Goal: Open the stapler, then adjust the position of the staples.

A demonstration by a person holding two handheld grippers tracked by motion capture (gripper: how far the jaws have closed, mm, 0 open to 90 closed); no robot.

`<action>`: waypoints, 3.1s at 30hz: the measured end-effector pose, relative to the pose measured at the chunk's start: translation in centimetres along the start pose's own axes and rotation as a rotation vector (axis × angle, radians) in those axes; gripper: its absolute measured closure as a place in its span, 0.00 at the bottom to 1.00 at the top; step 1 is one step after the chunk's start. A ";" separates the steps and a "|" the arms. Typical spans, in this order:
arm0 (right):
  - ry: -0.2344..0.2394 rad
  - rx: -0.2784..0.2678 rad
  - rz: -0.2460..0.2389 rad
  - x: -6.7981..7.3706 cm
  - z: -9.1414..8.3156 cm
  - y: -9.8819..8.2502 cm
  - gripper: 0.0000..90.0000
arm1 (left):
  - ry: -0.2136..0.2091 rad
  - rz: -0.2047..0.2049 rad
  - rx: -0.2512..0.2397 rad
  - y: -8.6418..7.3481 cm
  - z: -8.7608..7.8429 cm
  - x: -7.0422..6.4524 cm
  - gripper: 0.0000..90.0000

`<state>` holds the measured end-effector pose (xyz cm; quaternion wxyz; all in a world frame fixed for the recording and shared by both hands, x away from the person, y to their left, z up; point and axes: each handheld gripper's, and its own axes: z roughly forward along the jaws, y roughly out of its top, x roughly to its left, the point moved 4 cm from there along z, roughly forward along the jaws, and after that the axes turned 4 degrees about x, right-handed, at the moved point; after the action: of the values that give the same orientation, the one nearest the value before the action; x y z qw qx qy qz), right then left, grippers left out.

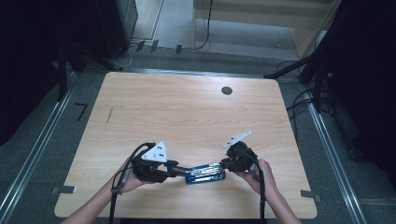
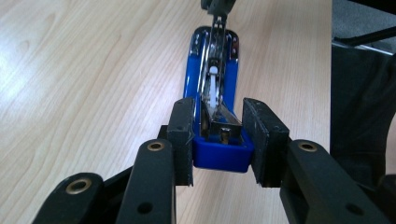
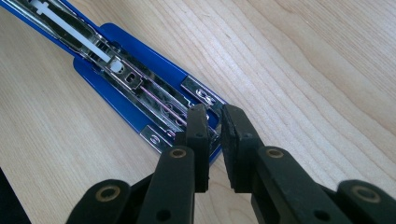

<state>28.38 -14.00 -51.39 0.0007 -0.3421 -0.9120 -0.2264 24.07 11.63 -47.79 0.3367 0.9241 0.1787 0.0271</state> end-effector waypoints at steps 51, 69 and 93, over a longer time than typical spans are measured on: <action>-0.011 0.012 0.010 0.3 0.7 0.5 0.87 | -0.043 -0.021 0.110 -2.9 1.6 0.8 0.73; -0.008 0.000 0.016 -0.1 0.6 0.2 0.85 | -0.052 -0.011 0.167 -3.4 2.8 0.9 0.73; -0.102 -0.066 0.173 -3.7 -2.9 -1.4 0.39 | -0.052 0.006 0.166 -3.3 3.0 1.0 0.73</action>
<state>29.85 -18.44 -49.90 -0.0374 -0.4306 -0.8699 -0.2379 24.44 12.49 -52.26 0.2636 0.9497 0.1689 -0.0109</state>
